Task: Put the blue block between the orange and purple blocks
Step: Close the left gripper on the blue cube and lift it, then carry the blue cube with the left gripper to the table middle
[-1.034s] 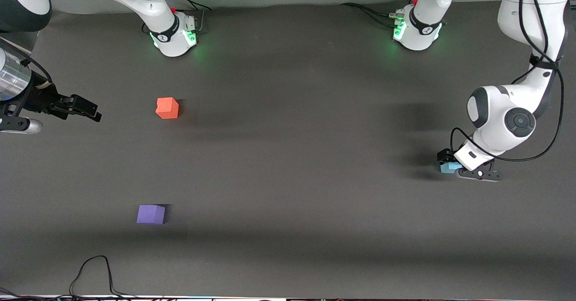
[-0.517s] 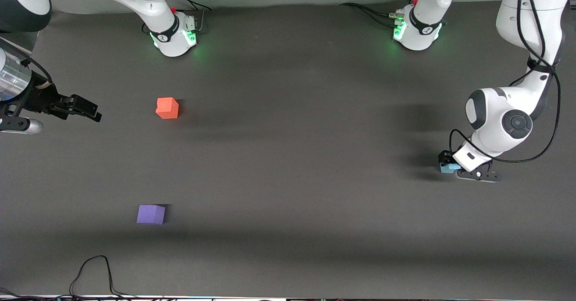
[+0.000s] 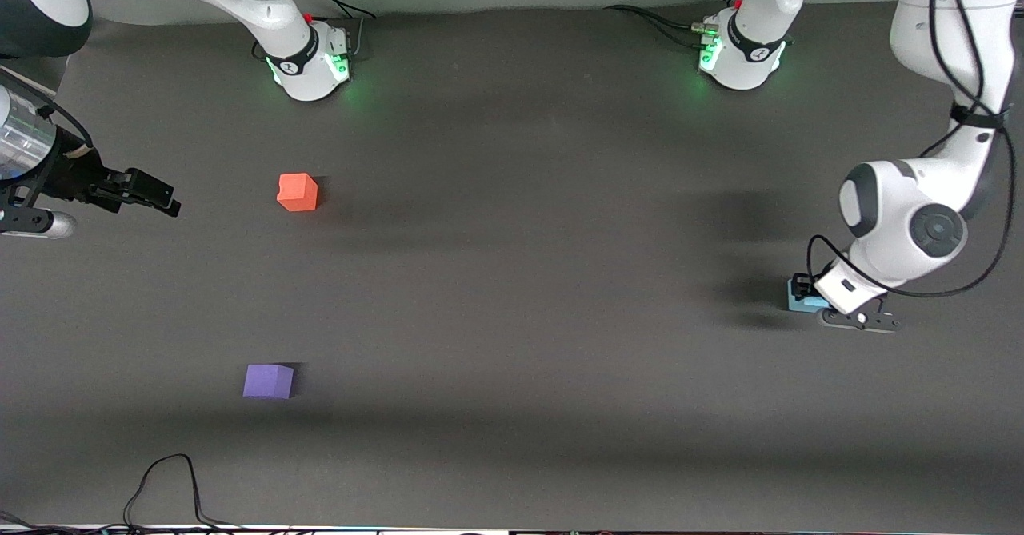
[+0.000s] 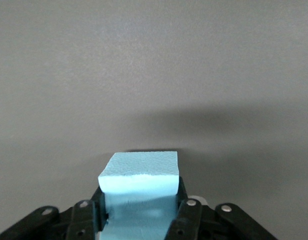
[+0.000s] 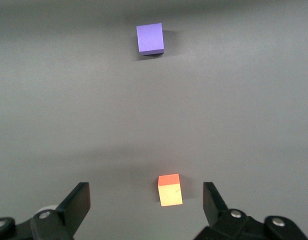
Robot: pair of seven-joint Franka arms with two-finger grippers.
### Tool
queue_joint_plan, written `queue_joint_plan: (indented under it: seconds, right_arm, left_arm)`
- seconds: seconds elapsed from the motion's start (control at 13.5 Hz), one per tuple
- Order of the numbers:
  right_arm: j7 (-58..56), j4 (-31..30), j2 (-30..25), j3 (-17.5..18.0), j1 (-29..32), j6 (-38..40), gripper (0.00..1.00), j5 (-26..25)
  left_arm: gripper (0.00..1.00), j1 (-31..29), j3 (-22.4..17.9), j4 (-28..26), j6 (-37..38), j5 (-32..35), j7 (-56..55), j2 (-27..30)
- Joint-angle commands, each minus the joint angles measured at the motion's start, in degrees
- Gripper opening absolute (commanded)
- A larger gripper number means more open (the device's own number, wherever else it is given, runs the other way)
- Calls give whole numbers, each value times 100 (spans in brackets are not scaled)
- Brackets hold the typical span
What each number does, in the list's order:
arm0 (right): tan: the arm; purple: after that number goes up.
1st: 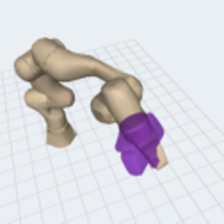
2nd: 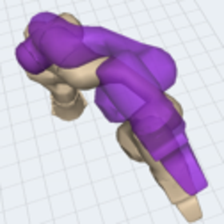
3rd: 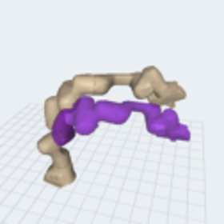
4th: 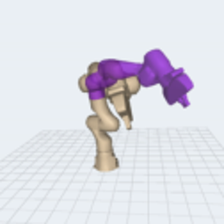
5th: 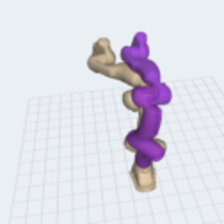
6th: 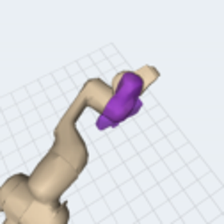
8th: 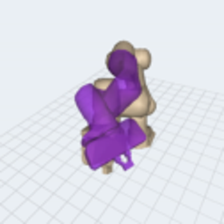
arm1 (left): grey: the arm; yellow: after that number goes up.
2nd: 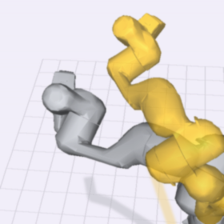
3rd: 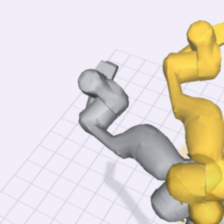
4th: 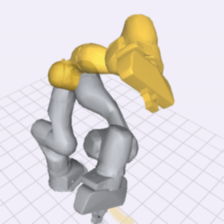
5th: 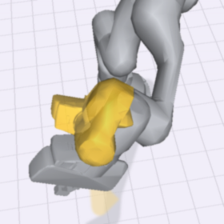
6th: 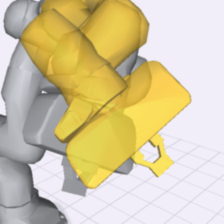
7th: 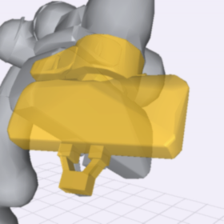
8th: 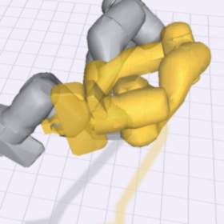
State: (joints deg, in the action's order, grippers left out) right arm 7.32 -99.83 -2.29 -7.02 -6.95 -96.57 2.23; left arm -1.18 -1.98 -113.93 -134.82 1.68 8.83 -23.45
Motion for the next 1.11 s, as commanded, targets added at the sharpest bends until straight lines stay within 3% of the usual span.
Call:
queue_joint_plan:
  seconds: [0.0, 0.22, 0.52, 0.81, 1.03]
  right_arm:
    - [-2, 78, 18, -28, -34, 68, 100, -56]
    - [-2, 78, 18, -10, -43, 68, 100, -65]
    - [-20, 87, 35, -10, -25, 33, 100, -48]
    - [-2, 245, 132, 43, -52, 15, 100, -65]
    - [-2, 254, 158, 43, -52, 24, 100, -65]
  left_arm:
    - [46, 240, 57, 871, 1604, -36, -606, 357]
    - [47, 1021, 259, 1364, 2371, -45, -1958, 402]
    - [47, 2049, 768, 1838, 2356, -150, -4007, 192]
    - [47, 3341, 849, 3137, 2216, -80, -5731, -948]
    - [47, 4124, 822, 3474, 1383, 287, -6733, -1635]
